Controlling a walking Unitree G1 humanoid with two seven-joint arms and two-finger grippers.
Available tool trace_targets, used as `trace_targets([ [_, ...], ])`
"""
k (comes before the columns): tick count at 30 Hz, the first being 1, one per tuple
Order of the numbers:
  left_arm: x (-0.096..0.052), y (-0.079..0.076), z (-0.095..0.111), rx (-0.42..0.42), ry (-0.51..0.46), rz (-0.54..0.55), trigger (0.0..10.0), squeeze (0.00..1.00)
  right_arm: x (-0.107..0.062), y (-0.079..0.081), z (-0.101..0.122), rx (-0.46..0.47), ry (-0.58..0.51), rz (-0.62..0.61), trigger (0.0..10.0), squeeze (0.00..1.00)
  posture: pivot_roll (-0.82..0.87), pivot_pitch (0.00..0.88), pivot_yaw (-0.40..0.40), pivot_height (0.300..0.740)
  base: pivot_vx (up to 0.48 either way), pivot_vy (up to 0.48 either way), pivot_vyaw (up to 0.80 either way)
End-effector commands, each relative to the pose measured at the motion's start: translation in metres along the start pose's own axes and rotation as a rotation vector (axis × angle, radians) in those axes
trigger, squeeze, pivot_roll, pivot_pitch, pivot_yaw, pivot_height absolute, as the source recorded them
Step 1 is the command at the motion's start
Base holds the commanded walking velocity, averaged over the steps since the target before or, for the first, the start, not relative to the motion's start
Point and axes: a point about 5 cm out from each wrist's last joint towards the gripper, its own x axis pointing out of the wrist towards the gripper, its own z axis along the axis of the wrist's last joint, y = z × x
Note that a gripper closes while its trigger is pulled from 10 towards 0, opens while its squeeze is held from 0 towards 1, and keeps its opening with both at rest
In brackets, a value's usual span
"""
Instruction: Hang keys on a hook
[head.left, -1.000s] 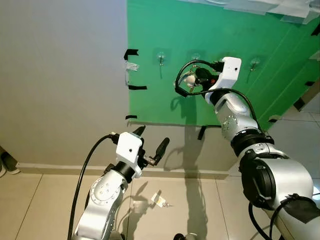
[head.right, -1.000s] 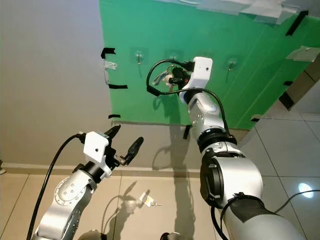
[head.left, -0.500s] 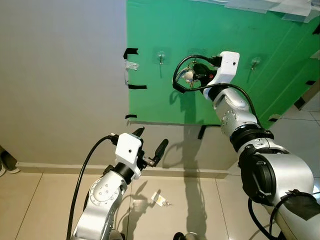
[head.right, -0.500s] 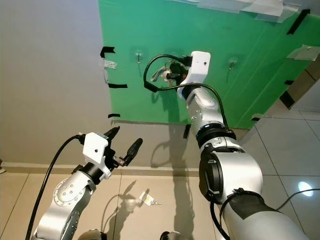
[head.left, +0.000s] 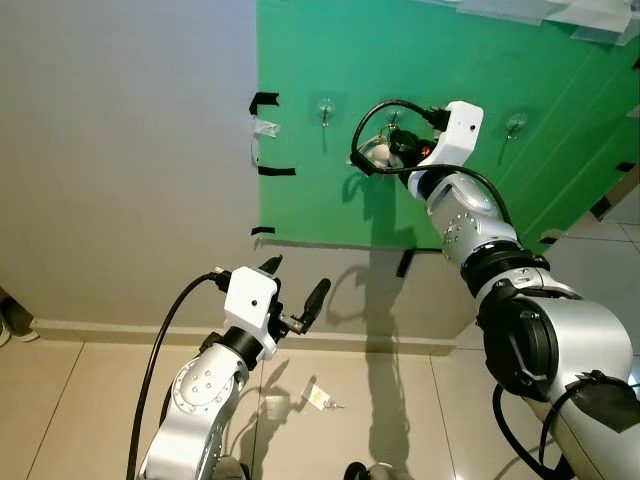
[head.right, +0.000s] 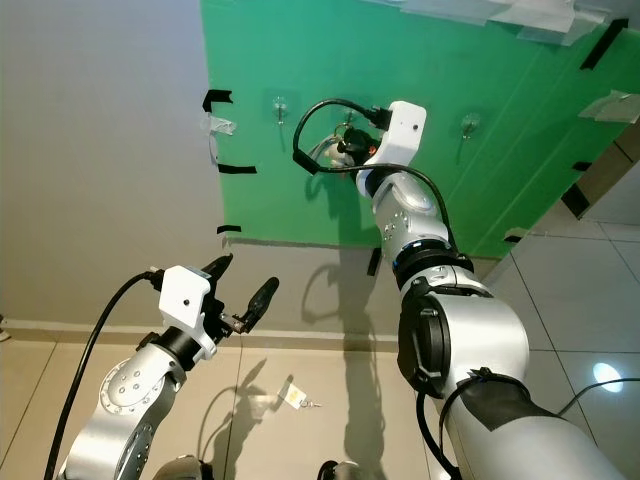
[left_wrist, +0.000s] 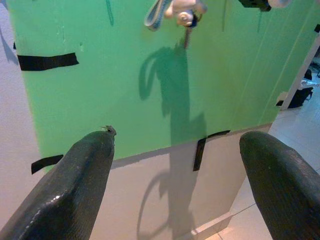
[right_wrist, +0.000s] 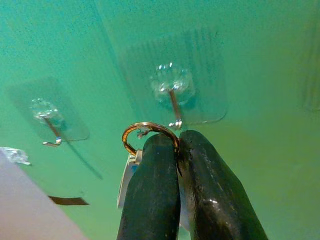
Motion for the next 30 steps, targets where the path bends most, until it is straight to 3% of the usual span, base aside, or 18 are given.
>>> trace_targets([
  [1,0.003,-0.002,0.004,0.002,-0.012,-0.003,10.0,0.0,0.002,0.001,0.012,-0.093,-0.031,0.012,10.0,0.0,0.16,0.079,-0.102,0.74,0.0,0.0,0.0],
  [4,0.008,-0.001,0.003,-0.003,-0.012,-0.01,10.0,0.0,-0.001,-0.005,0.007,-0.091,-0.011,0.004,10.0,0.0,0.14,0.065,-0.097,0.74,0.0,0.0,0.0],
  [8,0.013,-0.003,0.004,-0.006,-0.018,-0.027,10.0,0.0,-0.004,-0.015,0.004,0.088,0.009,-0.03,10.0,0.0,0.13,0.056,-0.082,0.74,0.0,0.0,0.0],
  [14,0.012,-0.004,0.004,-0.009,-0.012,-0.037,10.0,0.0,-0.003,-0.016,0.007,0.231,0.014,-0.029,10.0,0.0,0.15,0.051,-0.079,0.74,0.0,0.0,0.0],
  [19,0.011,-0.001,0.004,-0.014,-0.01,-0.023,10.0,0.0,-0.003,-0.015,0.006,0.283,0.025,-0.026,10.0,0.0,0.15,0.051,-0.084,0.74,0.0,0.0,0.0],
  [24,0.011,-0.002,0.003,-0.018,-0.011,-0.017,10.0,0.0,-0.001,-0.011,0.007,0.226,0.039,-0.003,10.0,0.0,0.15,0.051,-0.095,0.74,0.0,0.0,0.0],
  [26,0.012,-0.003,0.003,-0.02,-0.013,-0.015,10.0,0.0,0.0,-0.008,0.009,0.091,0.045,0.004,10.0,0.0,0.15,0.047,-0.098,0.74,0.0,0.0,0.0],
  [30,0.015,-0.003,0.004,-0.017,-0.025,-0.014,10.0,0.0,0.001,-0.001,0.009,-0.092,0.025,0.026,10.0,0.0,0.14,0.034,-0.103,0.74,0.0,0.0,0.0],
])
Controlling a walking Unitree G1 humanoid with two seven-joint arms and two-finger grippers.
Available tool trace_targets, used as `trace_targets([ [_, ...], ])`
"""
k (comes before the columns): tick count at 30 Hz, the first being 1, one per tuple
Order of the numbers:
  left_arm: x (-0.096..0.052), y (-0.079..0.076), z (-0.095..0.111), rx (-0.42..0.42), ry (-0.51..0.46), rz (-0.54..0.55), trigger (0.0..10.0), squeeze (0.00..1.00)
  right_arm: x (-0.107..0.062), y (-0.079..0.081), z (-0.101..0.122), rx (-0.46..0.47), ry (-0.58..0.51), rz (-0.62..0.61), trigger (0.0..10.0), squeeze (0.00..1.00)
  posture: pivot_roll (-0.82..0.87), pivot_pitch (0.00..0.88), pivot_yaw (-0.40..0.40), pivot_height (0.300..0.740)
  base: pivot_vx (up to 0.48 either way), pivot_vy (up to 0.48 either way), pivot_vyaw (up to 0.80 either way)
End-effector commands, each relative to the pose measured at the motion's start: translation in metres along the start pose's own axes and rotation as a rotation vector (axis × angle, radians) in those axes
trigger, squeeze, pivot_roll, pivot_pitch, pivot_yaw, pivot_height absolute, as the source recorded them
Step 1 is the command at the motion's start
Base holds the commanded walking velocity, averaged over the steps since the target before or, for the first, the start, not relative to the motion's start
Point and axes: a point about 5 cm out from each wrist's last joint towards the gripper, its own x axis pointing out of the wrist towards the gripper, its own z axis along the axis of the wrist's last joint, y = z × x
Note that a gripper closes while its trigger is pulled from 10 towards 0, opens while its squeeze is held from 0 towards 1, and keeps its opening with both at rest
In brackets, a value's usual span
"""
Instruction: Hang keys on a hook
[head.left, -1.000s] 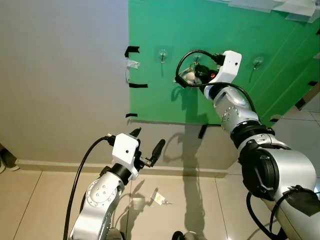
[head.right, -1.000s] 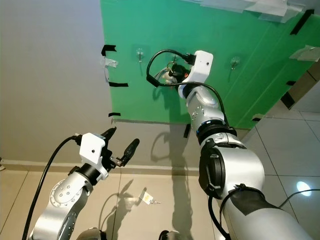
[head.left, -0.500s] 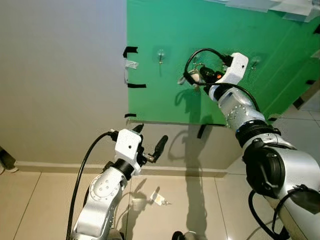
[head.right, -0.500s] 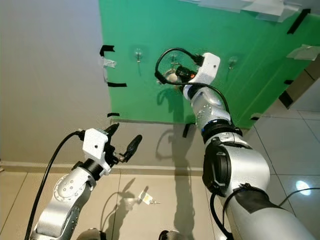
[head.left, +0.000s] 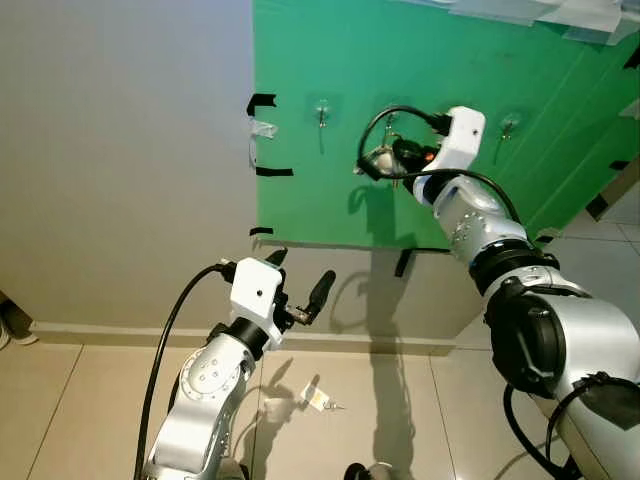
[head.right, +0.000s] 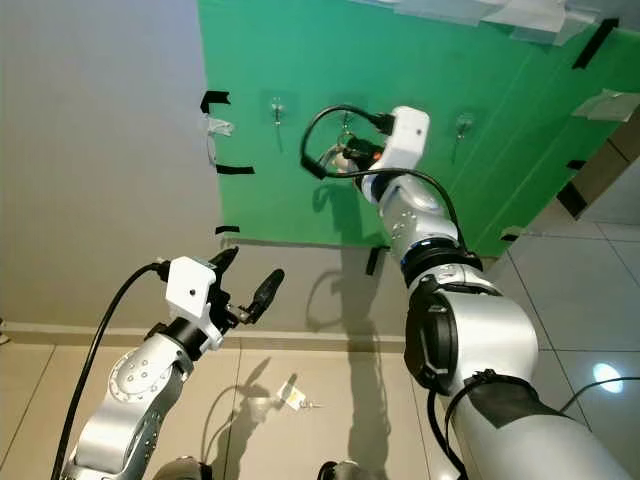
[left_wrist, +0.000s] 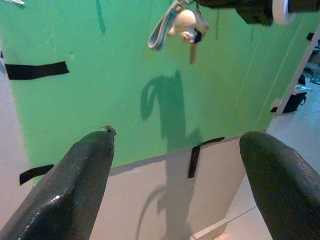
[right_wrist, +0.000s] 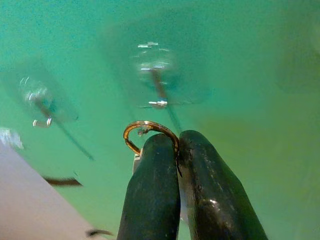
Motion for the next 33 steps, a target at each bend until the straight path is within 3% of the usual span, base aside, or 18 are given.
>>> trace_targets([
  [1,0.004,-0.002,0.002,0.006,-0.016,-0.003,10.0,0.0,0.002,0.006,0.012,-0.129,-0.059,0.015,10.0,0.0,0.13,0.027,-0.107,0.74,0.0,0.0,0.0],
  [2,0.007,0.0,0.002,0.014,-0.02,0.002,10.0,0.0,0.001,0.008,0.011,-0.206,-0.08,0.021,10.0,0.0,0.13,0.014,-0.113,0.74,0.0,0.0,0.0],
  [6,0.008,0.004,0.003,0.025,-0.027,0.022,10.0,0.0,-0.002,0.009,0.006,-0.271,-0.12,0.03,10.0,0.0,0.12,0.003,-0.11,0.74,0.0,0.0,0.0],
  [7,0.009,0.011,0.004,0.033,-0.03,0.056,10.0,0.0,-0.013,0.007,-0.011,-0.313,-0.165,0.04,10.0,0.0,0.1,0.0,-0.106,0.74,0.0,0.0,0.0],
  [8,0.009,0.011,0.004,0.033,-0.03,0.056,10.0,0.0,-0.013,0.007,-0.011,-0.313,-0.165,0.04,10.0,0.0,0.1,0.0,-0.106,0.74,0.0,0.0,0.0],
  [11,0.008,0.016,0.004,0.035,-0.023,0.084,10.0,0.0,-0.035,0.0,-0.034,-0.328,-0.182,0.011,10.0,0.0,0.09,0.0,-0.098,0.74,0.0,0.0,0.0],
  [12,0.008,0.019,0.004,0.043,-0.018,0.096,10.0,0.0,-0.049,-0.004,-0.045,-0.332,-0.185,-0.016,10.0,0.0,0.07,0.0,-0.087,0.74,0.0,0.0,0.0],
  [13,0.007,0.023,0.006,0.063,-0.019,0.116,10.0,0.0,-0.074,-0.01,-0.059,-0.329,-0.188,-0.072,10.0,0.0,0.06,0.0,-0.074,0.74,0.0,0.0,0.0],
  [15,0.007,0.025,0.008,0.064,-0.023,0.123,10.0,0.0,-0.088,-0.013,-0.064,-0.343,-0.194,-0.101,10.0,0.0,0.06,0.0,-0.06,0.74,0.0,0.0,0.0],
  [17,0.005,0.031,0.009,0.088,-0.014,0.172,10.0,0.0,-0.116,-0.018,-0.074,-0.395,-0.212,-0.135,10.0,0.0,0.04,0.0,-0.039,0.74,0.0,0.0,0.0],
  [18,0.005,0.031,0.009,0.088,-0.014,0.172,10.0,0.0,-0.116,-0.018,-0.074,-0.395,-0.212,-0.135,10.0,0.0,0.04,0.0,-0.039,0.74,0.0,0.0,0.0],
  [20,0.0,0.04,0.009,0.072,-0.003,0.223,10.0,0.0,-0.143,-0.024,-0.085,-0.43,-0.21,-0.171,10.0,0.0,0.04,0.0,-0.03,0.74,0.0,0.0,0.0],
  [24,-0.017,0.057,0.002,0.005,0.045,0.339,10.0,0.0,-0.193,-0.034,-0.11,-0.358,-0.146,-0.284,10.0,0.0,0.04,0.0,-0.017,0.74,0.0,0.0,0.0],
  [25,-0.021,0.056,0.0,0.027,0.062,0.33,10.0,0.0,-0.207,-0.036,-0.119,-0.335,-0.103,-0.306,10.0,0.0,0.04,0.0,-0.014,0.74,0.0,0.0,0.0],
  [27,-0.024,0.055,-0.001,0.044,0.074,0.32,10.0,0.0,-0.217,-0.037,-0.127,-0.322,-0.066,-0.319,10.0,0.0,0.04,0.0,-0.011,0.74,0.0,0.0,0.0],
  [28,-0.023,0.052,-0.002,0.098,0.099,0.287,10.0,0.0,-0.237,-0.039,-0.145,-0.295,0.015,-0.348,10.0,0.0,0.05,0.0,-0.004,0.74,0.0,0.0,0.0],
  [31,-0.013,0.052,-0.002,0.126,0.1,0.256,10.0,0.0,-0.242,-0.046,-0.159,-0.273,0.063,-0.383,10.0,0.0,0.05,0.0,0.008,0.74,0.0,0.0,0.0],
  [33,-0.008,0.054,0.0,0.117,0.098,0.257,10.0,0.0,-0.233,-0.05,-0.161,-0.274,0.057,-0.39,10.0,0.0,0.05,0.0,0.026,0.74,0.0,0.0,0.0],
])
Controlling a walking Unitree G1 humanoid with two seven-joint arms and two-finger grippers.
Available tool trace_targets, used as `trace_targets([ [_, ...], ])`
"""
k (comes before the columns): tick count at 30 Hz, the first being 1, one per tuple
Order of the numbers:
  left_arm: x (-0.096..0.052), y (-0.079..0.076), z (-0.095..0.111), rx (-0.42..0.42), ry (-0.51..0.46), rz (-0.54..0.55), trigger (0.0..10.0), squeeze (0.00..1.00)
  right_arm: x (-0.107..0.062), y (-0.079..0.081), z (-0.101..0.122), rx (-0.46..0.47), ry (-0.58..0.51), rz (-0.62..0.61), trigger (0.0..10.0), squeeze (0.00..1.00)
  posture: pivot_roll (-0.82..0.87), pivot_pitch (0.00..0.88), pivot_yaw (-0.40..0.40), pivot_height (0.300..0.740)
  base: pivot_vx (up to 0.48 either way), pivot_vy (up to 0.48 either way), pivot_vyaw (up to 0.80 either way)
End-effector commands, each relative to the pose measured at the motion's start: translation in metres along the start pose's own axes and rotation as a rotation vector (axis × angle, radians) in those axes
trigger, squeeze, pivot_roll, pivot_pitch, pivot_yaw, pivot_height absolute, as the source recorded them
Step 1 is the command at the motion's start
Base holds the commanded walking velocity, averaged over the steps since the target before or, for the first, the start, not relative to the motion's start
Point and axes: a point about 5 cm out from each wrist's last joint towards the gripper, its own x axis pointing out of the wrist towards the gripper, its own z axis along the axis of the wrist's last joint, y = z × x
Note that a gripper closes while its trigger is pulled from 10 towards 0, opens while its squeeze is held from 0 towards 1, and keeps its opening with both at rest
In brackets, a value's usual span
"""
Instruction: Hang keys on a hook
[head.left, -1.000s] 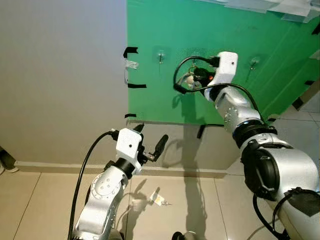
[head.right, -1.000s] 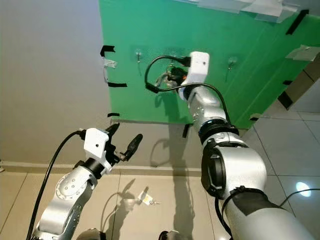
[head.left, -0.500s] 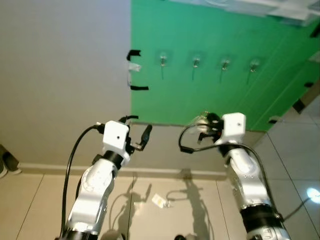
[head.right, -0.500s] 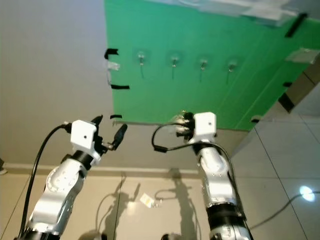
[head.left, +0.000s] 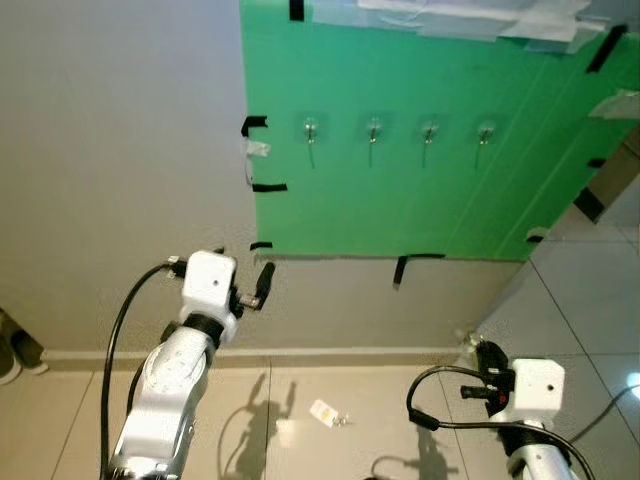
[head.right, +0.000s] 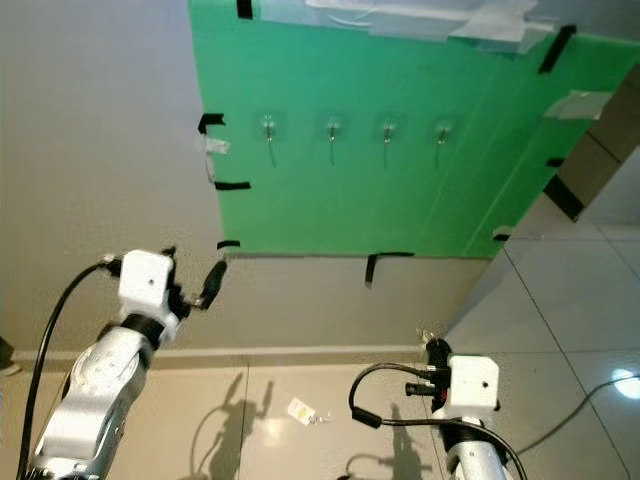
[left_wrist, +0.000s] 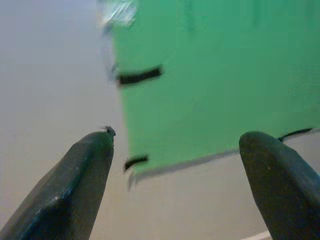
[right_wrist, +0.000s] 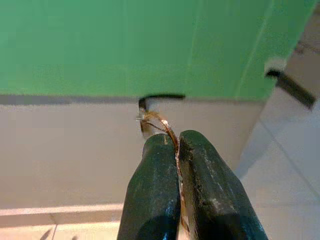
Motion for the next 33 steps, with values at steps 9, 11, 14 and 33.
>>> trace_targets([
  [9,0.008,0.003,0.003,-0.006,0.006,0.001,10.0,0.0,0.025,0.006,0.008,0.044,-0.042,-0.006,10.0,0.0,0.06,0.0,0.043,0.74,0.0,0.0,0.0],
  [11,0.006,0.004,0.002,-0.05,-0.001,0.017,10.0,0.0,0.028,0.006,0.008,0.046,-0.045,-0.005,10.0,0.0,0.06,0.0,0.041,0.74,0.0,0.0,0.0],
  [14,0.004,0.006,0.002,-0.106,-0.012,0.052,10.0,0.0,0.035,0.006,0.011,0.039,-0.063,0.002,10.0,0.0,0.05,0.0,0.035,0.74,0.0,0.0,0.0],
  [33,0.008,0.001,0.003,-0.099,-0.023,0.132,10.0,0.0,0.068,0.022,0.062,-0.022,-0.159,0.148,10.0,0.0,0.06,0.0,-0.016,0.74,0.453,0.0,0.0],
])
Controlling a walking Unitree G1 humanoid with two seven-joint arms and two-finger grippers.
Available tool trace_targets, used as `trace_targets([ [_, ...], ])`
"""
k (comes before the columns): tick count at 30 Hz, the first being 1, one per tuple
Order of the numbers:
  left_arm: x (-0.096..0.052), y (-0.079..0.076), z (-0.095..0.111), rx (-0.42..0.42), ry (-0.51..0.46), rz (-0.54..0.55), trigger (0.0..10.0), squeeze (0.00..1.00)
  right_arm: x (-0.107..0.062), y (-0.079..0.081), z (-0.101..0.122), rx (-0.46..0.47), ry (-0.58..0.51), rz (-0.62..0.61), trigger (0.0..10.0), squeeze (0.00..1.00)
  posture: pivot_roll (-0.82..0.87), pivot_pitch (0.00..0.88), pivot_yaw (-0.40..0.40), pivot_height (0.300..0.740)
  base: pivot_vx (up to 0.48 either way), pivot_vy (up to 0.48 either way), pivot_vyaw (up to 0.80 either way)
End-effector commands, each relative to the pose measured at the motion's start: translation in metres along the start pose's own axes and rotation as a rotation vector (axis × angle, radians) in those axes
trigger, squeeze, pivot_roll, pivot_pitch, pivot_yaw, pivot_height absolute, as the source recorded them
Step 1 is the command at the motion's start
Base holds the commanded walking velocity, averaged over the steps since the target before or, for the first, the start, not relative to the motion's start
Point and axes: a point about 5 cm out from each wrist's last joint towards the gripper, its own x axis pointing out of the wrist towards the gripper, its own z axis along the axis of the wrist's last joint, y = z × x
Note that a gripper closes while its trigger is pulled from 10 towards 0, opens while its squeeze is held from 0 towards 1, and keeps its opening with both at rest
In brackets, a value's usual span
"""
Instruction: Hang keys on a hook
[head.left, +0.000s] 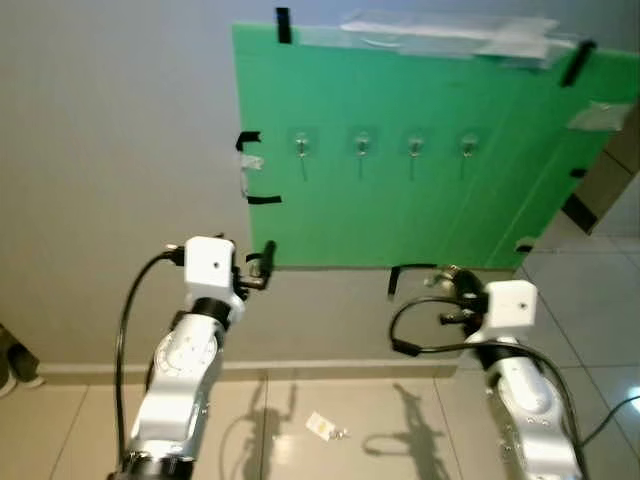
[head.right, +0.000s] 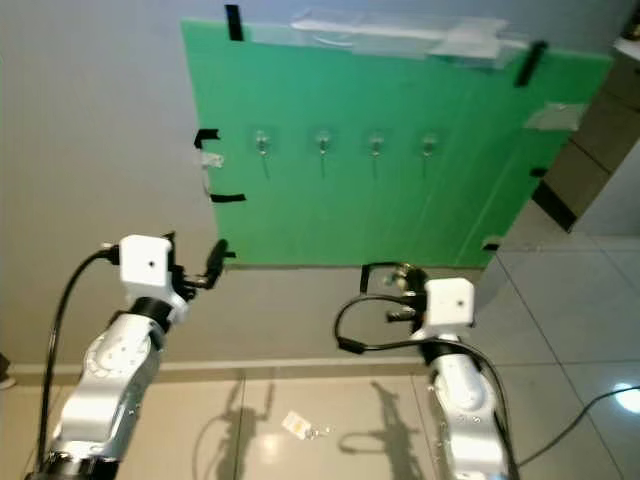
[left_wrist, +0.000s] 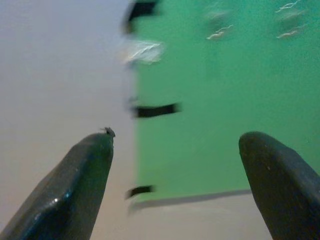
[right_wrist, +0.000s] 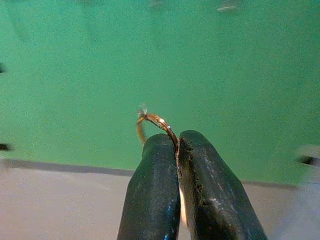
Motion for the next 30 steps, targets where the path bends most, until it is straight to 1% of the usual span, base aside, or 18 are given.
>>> trace_targets([
  [1,0.002,-0.002,0.001,0.004,0.001,0.011,10.0,0.0,0.003,-0.003,0.006,0.007,-0.009,-0.005,10.0,0.0,0.07,0.0,-0.017,0.74,0.458,0.0,0.0],
  [5,0.002,-0.001,0.0,0.008,0.001,0.026,10.0,0.0,0.008,-0.001,0.009,0.018,-0.006,0.009,10.0,0.0,0.07,0.0,-0.018,0.74,0.455,0.0,0.0],
  [6,0.002,-0.001,0.0,0.01,0.002,0.025,10.0,0.0,0.012,-0.001,0.011,0.047,0.003,0.013,10.0,0.0,0.07,0.0,-0.019,0.74,0.458,0.0,0.0],
  [8,0.003,-0.001,0.0,0.011,0.003,0.023,10.0,0.0,0.014,-0.001,0.012,0.052,0.006,0.021,10.0,0.0,0.07,0.0,-0.02,0.74,0.458,0.0,0.0],
  [9,0.003,-0.002,-0.001,-0.002,0.008,0.024,10.0,0.0,0.019,0.0,0.016,0.055,0.005,0.047,10.0,0.0,0.07,0.0,-0.022,0.74,0.458,0.0,0.0],
  [12,0.002,-0.002,-0.001,-0.013,0.006,0.031,10.0,0.0,0.025,0.002,0.022,0.067,0.006,0.074,10.0,0.0,0.07,0.0,-0.026,0.74,0.454,0.0,0.0],
  [14,0.002,-0.002,-0.001,-0.014,0.007,0.036,10.0,0.0,0.027,0.005,0.025,0.068,0.006,0.107,10.0,0.0,0.07,0.0,-0.028,0.74,0.0,0.0,0.0],
  [16,0.003,-0.002,-0.003,-0.028,0.019,0.041,10.0,0.0,0.035,0.013,0.036,0.05,-0.004,0.201,10.0,0.0,0.07,0.0,-0.031,0.74,0.0,0.0,0.0],
  [17,0.003,-0.002,-0.003,-0.028,0.019,0.041,10.0,0.0,0.035,0.013,0.036,0.05,-0.004,0.201,10.0,0.0,0.07,0.0,-0.031,0.74,0.0,0.0,0.0],
  [18,0.003,-0.002,-0.003,-0.028,0.019,0.041,10.0,0.0,0.037,0.016,0.04,0.058,-0.003,0.235,10.0,0.0,0.08,0.0,-0.032,0.74,0.0,0.0,0.0],
  [19,0.003,-0.003,-0.003,-0.025,0.017,0.041,10.0,0.0,0.039,0.021,0.047,0.068,-0.002,0.313,10.0,0.0,0.08,0.0,-0.034,0.74,0.0,0.0,0.0],
  [20,0.003,-0.003,-0.003,-0.025,0.017,0.041,10.0,0.0,0.039,0.021,0.047,0.068,-0.002,0.313,10.0,0.0,0.08,0.0,-0.034,0.74,0.0,0.0,0.0],
  [22,0.002,-0.003,-0.003,-0.025,0.016,0.041,10.0,0.0,0.04,0.026,0.056,0.073,0.005,0.402,10.0,0.0,0.08,0.0,-0.034,0.74,0.0,0.0,0.0],
  [23,0.002,-0.003,-0.003,-0.025,0.016,0.041,10.0,0.0,0.04,0.026,0.056,0.073,0.005,0.402,10.0,0.0,0.08,0.0,-0.034,0.74,0.0,0.0,0.0],
  [24,0.001,-0.003,-0.003,-0.029,0.016,0.043,10.0,0.0,0.039,0.03,0.064,0.086,0.006,0.474,10.0,0.0,0.08,0.0,-0.037,0.74,0.0,0.0,0.0],
  [26,0.001,-0.002,-0.003,-0.033,0.018,0.046,10.0,0.0,0.038,0.034,0.072,0.101,0.001,0.532,10.0,0.0,0.08,0.0,-0.037,0.74,0.0,0.0,0.0],
  [29,0.0,-0.003,-0.003,-0.038,0.018,0.046,10.0,0.0,0.04,0.038,0.086,0.134,-0.017,0.606,10.0,0.0,0.08,0.0,-0.044,0.74,0.0,0.0,0.0],
  [30,0.0,-0.003,-0.003,-0.038,0.018,0.046,10.0,0.0,0.04,0.038,0.086,0.134,-0.017,0.606,10.0,0.0,0.08,0.0,-0.044,0.74,0.0,0.0,0.0],
])
